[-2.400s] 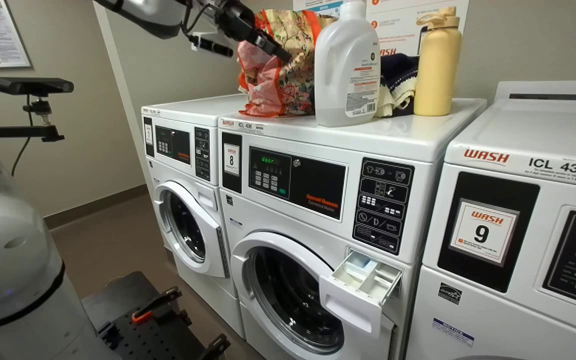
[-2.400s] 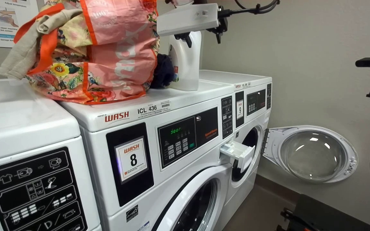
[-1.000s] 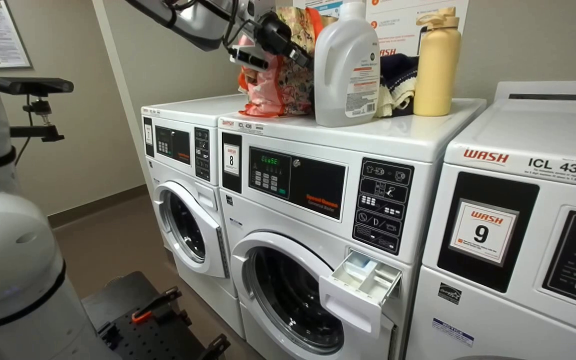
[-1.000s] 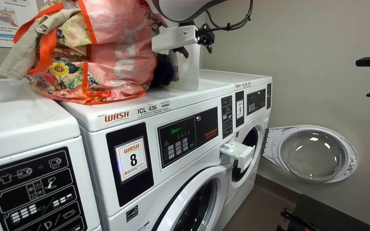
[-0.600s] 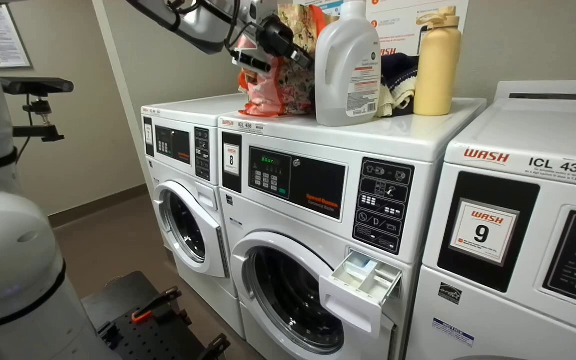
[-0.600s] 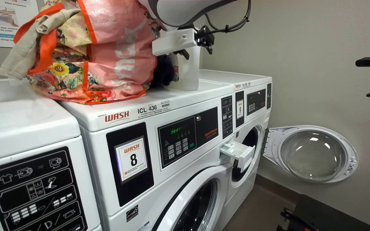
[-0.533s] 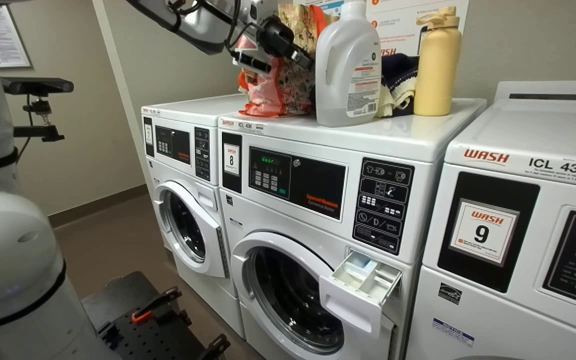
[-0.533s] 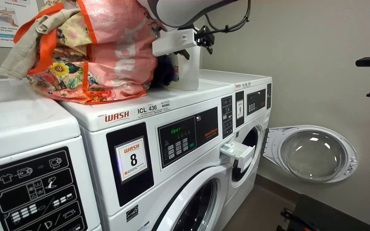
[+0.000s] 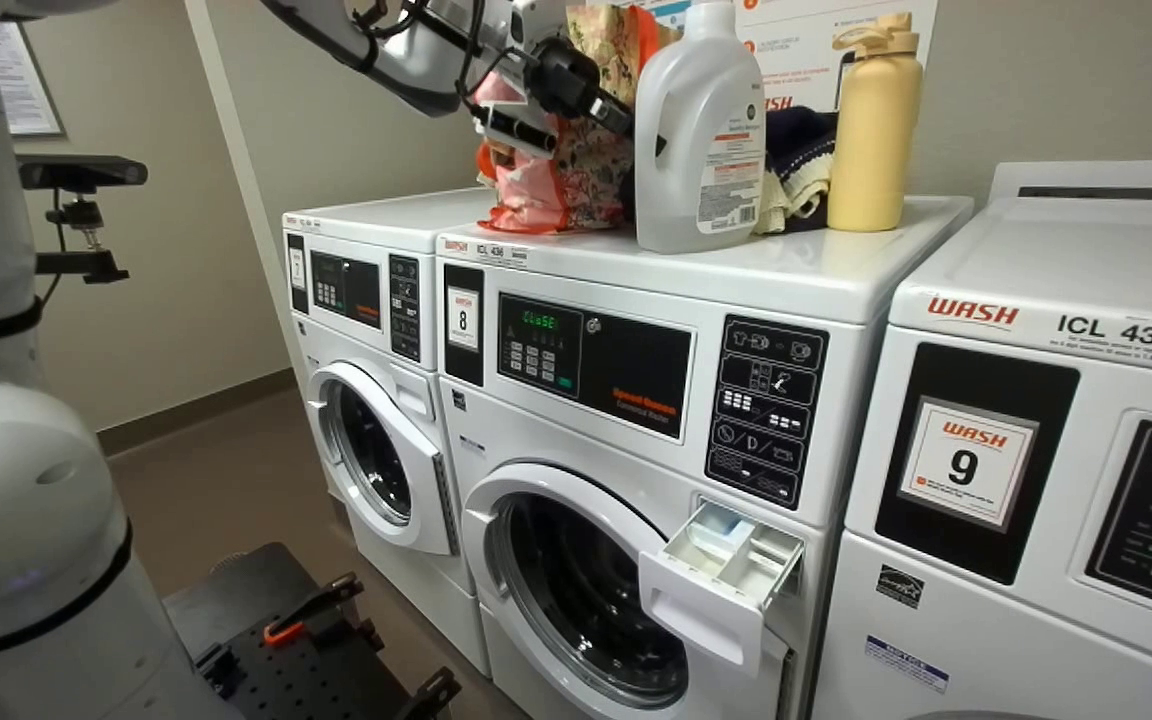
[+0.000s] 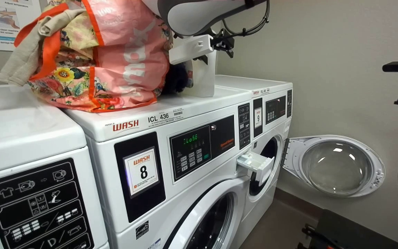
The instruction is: Pour some detergent into the open washing machine drawer
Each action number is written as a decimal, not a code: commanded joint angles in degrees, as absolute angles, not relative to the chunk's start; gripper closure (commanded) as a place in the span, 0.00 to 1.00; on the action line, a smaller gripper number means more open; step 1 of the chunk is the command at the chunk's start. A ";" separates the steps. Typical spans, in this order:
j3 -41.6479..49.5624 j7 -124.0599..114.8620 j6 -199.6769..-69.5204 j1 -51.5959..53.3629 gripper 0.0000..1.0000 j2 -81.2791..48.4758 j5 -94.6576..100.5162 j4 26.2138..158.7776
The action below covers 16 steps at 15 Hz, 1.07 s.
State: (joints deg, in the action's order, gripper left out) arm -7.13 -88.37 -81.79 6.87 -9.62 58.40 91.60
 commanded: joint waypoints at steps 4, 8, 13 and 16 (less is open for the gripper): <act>-5.88 -92.06 -79.06 7.78 0.42 -11.44 58.52 88.88; -5.70 -94.28 -78.98 7.78 0.71 -11.63 58.09 88.58; -5.16 -97.92 -78.14 7.52 0.94 -11.51 56.65 87.92; -4.78 -99.00 -77.04 7.16 0.94 -10.99 54.37 87.35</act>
State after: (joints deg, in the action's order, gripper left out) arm -5.52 -98.26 -80.07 6.98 -11.16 56.88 88.98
